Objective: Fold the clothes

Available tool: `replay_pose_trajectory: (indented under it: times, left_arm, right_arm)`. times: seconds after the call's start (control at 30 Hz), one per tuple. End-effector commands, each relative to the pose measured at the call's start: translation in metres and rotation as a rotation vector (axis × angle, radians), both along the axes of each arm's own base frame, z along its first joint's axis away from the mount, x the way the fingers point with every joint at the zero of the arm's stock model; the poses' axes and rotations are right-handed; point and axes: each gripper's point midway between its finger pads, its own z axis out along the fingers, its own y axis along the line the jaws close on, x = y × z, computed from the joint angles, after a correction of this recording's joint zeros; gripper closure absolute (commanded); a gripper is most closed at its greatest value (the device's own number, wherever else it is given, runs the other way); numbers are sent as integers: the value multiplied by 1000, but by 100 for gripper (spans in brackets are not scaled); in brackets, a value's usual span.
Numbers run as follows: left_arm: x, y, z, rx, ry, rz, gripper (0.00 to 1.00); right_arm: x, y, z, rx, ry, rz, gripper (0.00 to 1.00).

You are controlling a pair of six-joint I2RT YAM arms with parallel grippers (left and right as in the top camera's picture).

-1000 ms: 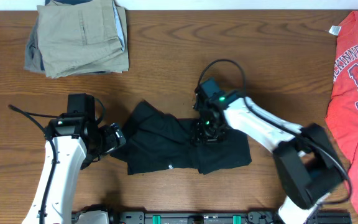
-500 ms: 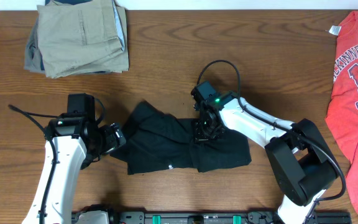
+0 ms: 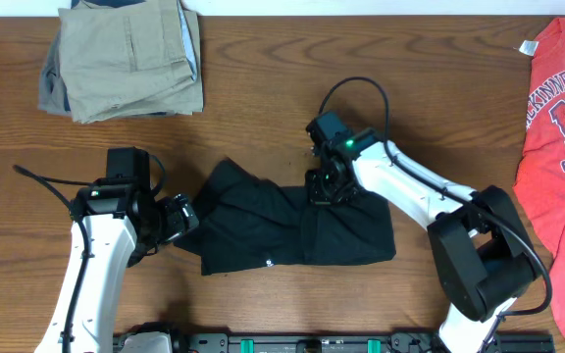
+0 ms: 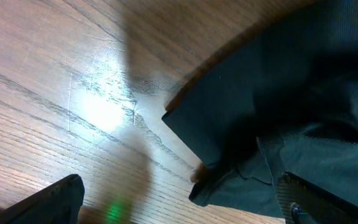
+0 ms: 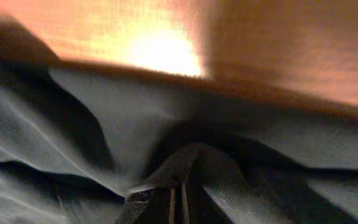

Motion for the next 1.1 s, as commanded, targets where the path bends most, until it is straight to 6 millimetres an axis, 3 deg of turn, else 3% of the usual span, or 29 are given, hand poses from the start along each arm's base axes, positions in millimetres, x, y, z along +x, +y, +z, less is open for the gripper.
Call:
replay_pose_trajectory:
  times: [0.0,0.37,0.5,0.57,0.63,0.7,0.77,0.9,1.07]
  left_arm:
    - [-3,1,-2,5,11,-14,0]
    - [-2,1,-2,6,8,-14,0]
    - [-2,1,-2,6,8,-14,0]
    - [-2,1,-2,6,8,-14,0]
    - [-2,1,-2,5,8,-14,0]
    - [-2,1,-2,5,8,-14,0]
    - [-2,1,-2,5,8,-14,0]
    - [-2,1,-2,5,9,-14,0]
    - [-2,1,-2,5,8,-14,0]
  right_arm:
    - [13,-3,3,-7,-20,-41,99]
    - [22,-14,1,-67,-62,-80,98]
    - [20,-3,3,-12,-59,-29,84]
    - [17,4,4,9,-54,-6,69]
    - [14,12,5,28,-64,38,46]
    - [12,13,6,22,-62,60,35]
    - [8,3,11,-15,-31,50,35]
    - [8,-34,32,-114,19,-12,44]
    - [11,-76,59,-173,16,-67,47]
